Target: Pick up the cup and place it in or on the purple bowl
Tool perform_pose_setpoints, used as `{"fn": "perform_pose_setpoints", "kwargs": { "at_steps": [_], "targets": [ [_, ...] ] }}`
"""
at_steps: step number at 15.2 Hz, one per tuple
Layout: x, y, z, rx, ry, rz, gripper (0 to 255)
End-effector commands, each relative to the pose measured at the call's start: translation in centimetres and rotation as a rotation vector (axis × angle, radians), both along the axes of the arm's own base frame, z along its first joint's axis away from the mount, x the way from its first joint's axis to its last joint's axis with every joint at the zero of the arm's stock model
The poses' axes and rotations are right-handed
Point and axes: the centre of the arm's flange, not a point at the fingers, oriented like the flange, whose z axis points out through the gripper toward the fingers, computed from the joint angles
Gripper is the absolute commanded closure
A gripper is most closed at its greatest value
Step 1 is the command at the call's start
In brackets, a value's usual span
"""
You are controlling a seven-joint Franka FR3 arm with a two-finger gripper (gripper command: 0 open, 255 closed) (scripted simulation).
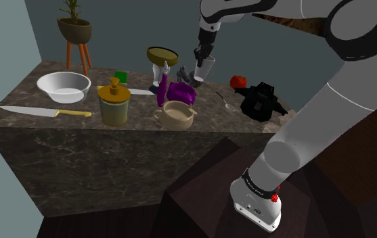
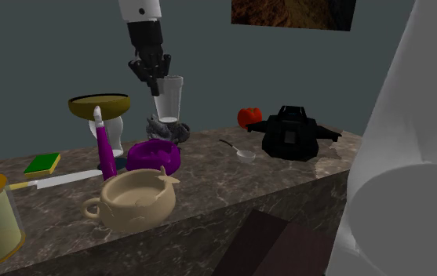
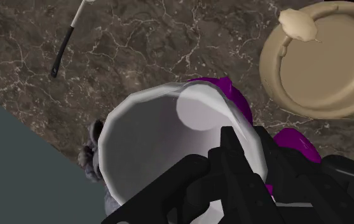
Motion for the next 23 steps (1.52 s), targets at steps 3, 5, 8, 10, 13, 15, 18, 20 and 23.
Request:
{"fn": "perform_pose_setpoints", "kwargs": {
  "at_steps": [3,5,8,10,13,15,18,20,23],
  "targets": [
    [5.3,0.0,1.0,0.0,0.0,0.0,255],
    [7.8,-0.2,1.6,0.0,0.0,0.0,255],
    [9.7,-0.3,0.9,0.0,0.0,0.0,255],
    [9.7,-0.3,-0.1,0.0,0.0,0.0,255],
    [9.7,-0.3,-1.7,0.0,0.0,0.0,255],
    [9.7,-0.3,-2.8,0.0,0.0,0.0,255],
    [9.7,-0.3,-4.4,0.0,0.0,0.0,255],
    [9.7,-0.3,-5.4,0.0,0.0,0.0,255],
    [9.7,-0.3,-7.0,0.0,0.0,0.0,255]
  ]
}}
